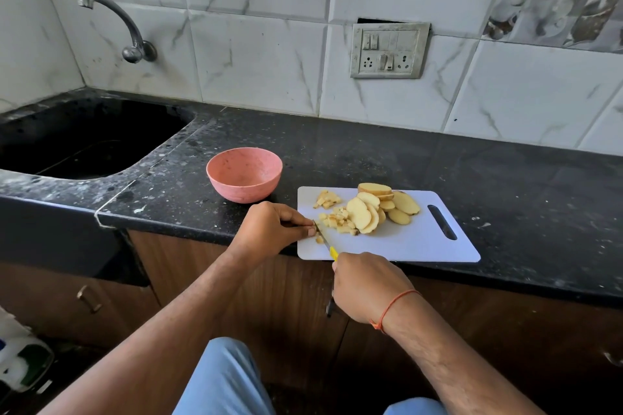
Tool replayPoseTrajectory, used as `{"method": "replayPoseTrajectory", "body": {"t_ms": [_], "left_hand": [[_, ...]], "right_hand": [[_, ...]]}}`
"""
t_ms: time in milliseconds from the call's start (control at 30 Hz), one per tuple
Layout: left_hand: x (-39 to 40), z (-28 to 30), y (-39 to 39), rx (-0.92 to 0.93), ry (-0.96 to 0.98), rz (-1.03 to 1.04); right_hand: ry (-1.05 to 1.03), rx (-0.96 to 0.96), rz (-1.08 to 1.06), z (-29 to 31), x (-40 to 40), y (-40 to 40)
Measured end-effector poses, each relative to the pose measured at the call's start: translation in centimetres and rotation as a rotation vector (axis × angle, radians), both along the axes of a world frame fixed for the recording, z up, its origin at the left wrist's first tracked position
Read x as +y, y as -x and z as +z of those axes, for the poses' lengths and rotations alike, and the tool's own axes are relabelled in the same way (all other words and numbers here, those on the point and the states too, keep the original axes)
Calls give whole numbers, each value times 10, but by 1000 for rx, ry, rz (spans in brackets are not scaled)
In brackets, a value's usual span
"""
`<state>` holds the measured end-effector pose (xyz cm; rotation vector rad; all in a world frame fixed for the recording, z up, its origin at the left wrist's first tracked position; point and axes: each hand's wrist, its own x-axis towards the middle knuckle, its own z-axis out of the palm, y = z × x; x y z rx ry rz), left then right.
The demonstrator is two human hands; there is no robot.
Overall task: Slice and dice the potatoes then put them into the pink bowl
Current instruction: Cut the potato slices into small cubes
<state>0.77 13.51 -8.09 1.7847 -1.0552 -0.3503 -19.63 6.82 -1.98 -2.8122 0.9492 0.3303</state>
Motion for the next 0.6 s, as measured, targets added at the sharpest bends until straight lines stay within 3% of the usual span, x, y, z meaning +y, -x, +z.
{"method": "replayPoseTrajectory", "body": {"t_ms": [600], "left_hand": [[-1, 0, 2, 5, -30, 28]], "right_hand": [[109, -83, 37, -11, -14, 47]]}}
